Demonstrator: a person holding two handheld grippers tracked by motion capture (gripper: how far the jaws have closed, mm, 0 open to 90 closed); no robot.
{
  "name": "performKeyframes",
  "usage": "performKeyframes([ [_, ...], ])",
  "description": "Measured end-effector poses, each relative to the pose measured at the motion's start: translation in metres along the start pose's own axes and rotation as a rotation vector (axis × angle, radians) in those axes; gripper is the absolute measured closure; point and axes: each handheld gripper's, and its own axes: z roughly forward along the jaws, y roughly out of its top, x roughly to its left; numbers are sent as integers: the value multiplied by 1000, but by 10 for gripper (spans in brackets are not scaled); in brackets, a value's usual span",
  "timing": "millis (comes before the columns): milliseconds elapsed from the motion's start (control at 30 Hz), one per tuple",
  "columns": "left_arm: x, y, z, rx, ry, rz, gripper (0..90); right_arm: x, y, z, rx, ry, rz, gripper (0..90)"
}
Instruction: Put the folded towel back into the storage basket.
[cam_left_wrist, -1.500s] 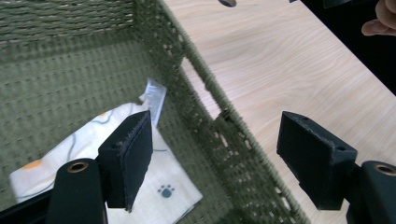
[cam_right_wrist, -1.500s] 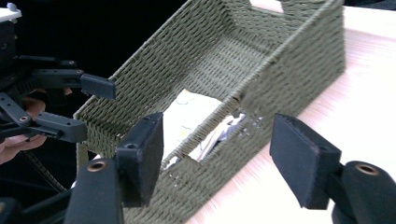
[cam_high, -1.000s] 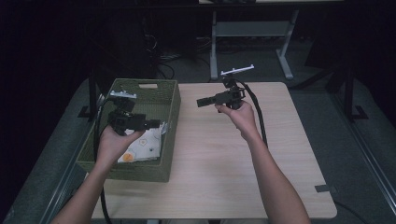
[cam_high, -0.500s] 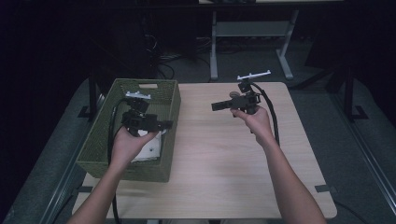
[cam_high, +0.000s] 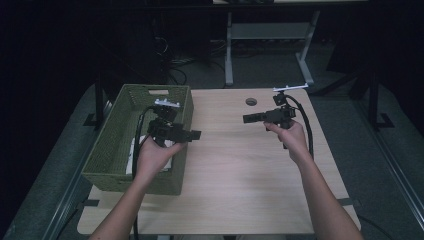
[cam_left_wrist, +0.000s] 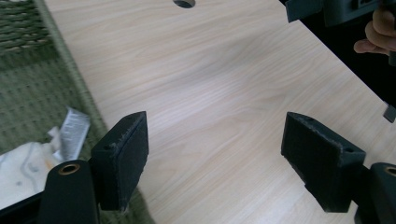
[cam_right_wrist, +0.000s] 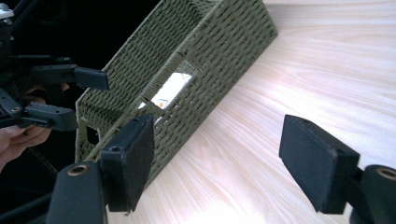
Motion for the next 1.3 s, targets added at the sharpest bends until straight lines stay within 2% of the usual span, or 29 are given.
performKeyframes([
  [200, -10, 0, 12, 14, -6, 1, 234, -7, -5, -8, 0, 0, 7, 260],
  [500, -26, 2, 28, 16, -21, 12, 234, -21, -16, -31, -8, -13, 25, 259],
  [833, -40, 1, 42, 37, -42, 26, 232, -28, -29, -48, -20, -21, 38, 258],
  [1200, -52, -5, 55, 50, -61, 35, 229, -41, -50, -56, -18, -34, 67, 256],
  [1300, -55, -7, 60, 44, -76, 23, 226, -43, -56, -59, -14, -37, 73, 255],
])
